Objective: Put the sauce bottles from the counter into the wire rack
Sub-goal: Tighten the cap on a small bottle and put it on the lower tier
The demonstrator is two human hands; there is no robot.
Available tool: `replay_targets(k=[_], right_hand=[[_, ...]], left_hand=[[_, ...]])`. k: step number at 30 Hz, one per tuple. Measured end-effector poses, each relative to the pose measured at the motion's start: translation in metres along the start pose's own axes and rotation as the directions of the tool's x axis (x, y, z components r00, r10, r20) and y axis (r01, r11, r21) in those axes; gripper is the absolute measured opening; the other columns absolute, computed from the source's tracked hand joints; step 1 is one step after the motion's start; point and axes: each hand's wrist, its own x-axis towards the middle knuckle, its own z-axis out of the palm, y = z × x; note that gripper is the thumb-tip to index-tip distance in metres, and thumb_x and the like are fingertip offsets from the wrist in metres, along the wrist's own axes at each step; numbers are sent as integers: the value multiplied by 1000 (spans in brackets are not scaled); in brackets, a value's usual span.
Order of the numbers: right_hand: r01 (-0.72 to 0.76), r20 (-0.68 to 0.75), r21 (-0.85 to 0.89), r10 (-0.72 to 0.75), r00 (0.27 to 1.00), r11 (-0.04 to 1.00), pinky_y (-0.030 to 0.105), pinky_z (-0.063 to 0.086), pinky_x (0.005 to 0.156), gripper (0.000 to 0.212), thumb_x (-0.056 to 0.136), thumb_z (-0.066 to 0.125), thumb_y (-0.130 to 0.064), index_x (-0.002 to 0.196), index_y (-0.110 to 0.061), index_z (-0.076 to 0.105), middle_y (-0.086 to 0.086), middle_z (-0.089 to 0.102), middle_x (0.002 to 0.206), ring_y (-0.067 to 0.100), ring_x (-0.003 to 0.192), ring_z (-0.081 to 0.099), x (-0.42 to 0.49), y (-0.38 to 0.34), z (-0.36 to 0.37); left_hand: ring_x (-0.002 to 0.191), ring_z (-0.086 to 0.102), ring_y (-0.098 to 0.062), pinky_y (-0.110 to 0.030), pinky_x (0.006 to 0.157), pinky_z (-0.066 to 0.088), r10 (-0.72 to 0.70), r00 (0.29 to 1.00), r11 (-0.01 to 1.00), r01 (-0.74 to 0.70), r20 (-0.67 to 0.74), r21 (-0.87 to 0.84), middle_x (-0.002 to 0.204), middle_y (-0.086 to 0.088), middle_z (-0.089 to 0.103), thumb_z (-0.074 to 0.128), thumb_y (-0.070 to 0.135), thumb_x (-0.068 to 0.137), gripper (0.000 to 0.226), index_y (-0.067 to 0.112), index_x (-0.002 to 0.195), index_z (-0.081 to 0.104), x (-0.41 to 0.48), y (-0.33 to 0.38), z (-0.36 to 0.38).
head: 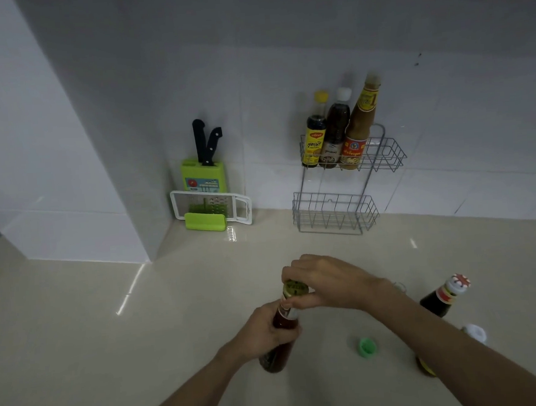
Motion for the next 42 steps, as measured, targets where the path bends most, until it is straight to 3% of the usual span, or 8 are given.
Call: replay_targets(k=[8, 19, 25, 29, 32, 34, 39, 42], right_hand=[[-42, -163, 59, 51, 985, 997, 31, 39, 50, 41, 89, 43, -54, 87, -13, 44, -5, 46, 64, 18, 54, 45, 10, -6, -16], [-32, -34, 251, 42, 999, 967, 22, 40, 64, 27, 99, 34, -47, 104, -22, 42, -1, 55, 91, 11, 75, 50, 4, 4, -40], [-100, 56, 427, 84, 995, 899, 27, 50, 75, 26, 95, 50, -44, 116, -29, 54, -7, 64, 106, 8, 95, 57, 9, 9, -59], [-88, 13, 210, 87, 996, 974, 24, 43, 58, 35, 87, 52, -59, 99, -26, 48, -2, 60, 84, 10, 72, 54, 12, 6, -65], [-67, -68, -113, 59, 996, 991, 32, 41, 51, 40, 86, 34, -66, 85, -26, 29, 0, 51, 65, 20, 59, 49, 13, 1, -58], [-64, -93, -200, 46, 995, 978, 29, 35, 51, 39, 87, 26, -64, 84, -26, 23, -1, 46, 58, 21, 54, 45, 12, 1, -53], [67, -108, -360, -113, 988, 931, 26, 32, 43, 45, 92, 21, -56, 79, -17, 41, 1, 53, 53, 22, 45, 47, 6, 8, -49], [-65, -191, -395, -13, 982, 916, 19, 13, 43, 38, 88, 31, -46, 63, -17, 38, 2, 46, 40, 18, 34, 35, 8, 2, -40]], left_hand=[[76, 59, -19, -35, 75, 52, 63, 984, 983, -89, -165, -159, 80, -9, 61, 69, 11, 73, 21, 8, 91, 58, 1, 19, 14], [82, 59, -17, -29, 80, 48, 63, 985, 990, -42, 162, -132, 86, -8, 62, 64, 10, 79, 7, 12, 86, 64, -6, 53, -5], [79, 58, -15, -29, 78, 48, 65, 993, 987, -49, 101, -156, 82, -6, 62, 65, 13, 76, 7, 15, 82, 65, -5, 56, -8], [74, 59, -13, -29, 74, 48, 58, 998, 993, -56, 18, -104, 75, -2, 63, 65, 9, 78, 6, 13, 83, 65, 1, 61, -5], [70, 59, -14, -30, 71, 49, 64, 997, 996, -67, -49, -62, 73, -4, 61, 65, 6, 77, 7, 10, 82, 62, 2, 61, 1], [70, 60, -15, -32, 71, 50, 71, 996, 996, -74, -56, -41, 73, -3, 61, 66, 9, 75, 9, 10, 82, 60, 2, 60, 0], [74, 61, -15, -33, 75, 51, 66, 987, 994, -77, 144, 73, 77, -4, 64, 67, 12, 74, 13, 7, 85, 62, 1, 62, -9], [69, 60, -14, -32, 70, 52, 70, 998, 996, -70, -1, 62, 74, -4, 63, 67, 8, 73, 13, 6, 83, 59, 0, 61, -4]])
